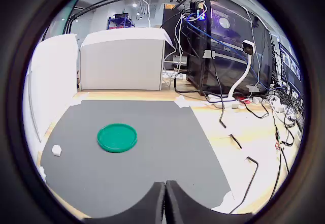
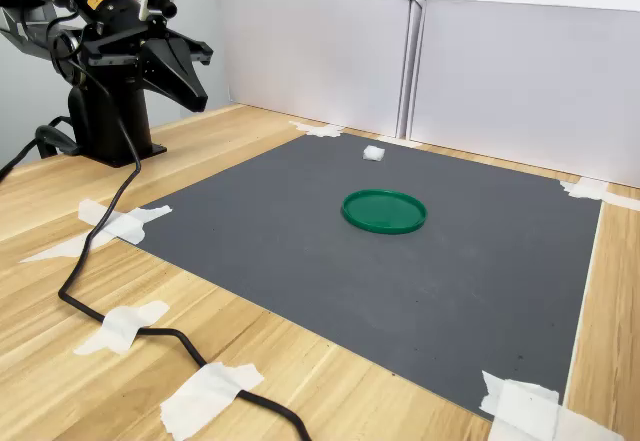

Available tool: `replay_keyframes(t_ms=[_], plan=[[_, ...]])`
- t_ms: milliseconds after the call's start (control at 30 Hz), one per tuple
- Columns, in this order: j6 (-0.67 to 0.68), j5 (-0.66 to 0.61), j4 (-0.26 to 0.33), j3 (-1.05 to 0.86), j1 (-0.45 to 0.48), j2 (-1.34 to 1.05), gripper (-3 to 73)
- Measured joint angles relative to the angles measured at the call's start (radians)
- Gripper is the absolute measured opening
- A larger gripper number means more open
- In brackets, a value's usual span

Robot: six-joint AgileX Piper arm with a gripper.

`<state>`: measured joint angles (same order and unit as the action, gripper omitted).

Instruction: Grasp a white terminal and put it on the green lid.

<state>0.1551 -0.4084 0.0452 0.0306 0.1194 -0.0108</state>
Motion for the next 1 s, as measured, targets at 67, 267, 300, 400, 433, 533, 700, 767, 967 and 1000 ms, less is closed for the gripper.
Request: replay_keyframes(t_ms=[67,267,300,400,433,533,700,767,967,1000], plan=[[0.0,0.02,0.0,-0.006,0.0,-0.001,-1.6],[0.0,0.059,0.0,-0.02,0.0,-0.001,-1.6],[0.0,0.059,0.0,-0.021,0.0,-0.001,-1.6],[0.0,0.059,0.0,-0.021,0.0,-0.001,-1.6],[0.0,0.059,0.0,-0.021,0.0,-0.001,-1.6],[0.0,0.06,0.0,-0.021,0.0,-0.001,-1.6],[0.0,0.06,0.0,-0.021,0.0,-0.001,-1.6],[0.0,0.06,0.0,-0.021,0.0,-0.001,-1.6],[0.0,0.06,0.0,-0.021,0.0,-0.001,-1.6],[0.0,0.06,0.0,-0.021,0.0,-0.001,-1.6]])
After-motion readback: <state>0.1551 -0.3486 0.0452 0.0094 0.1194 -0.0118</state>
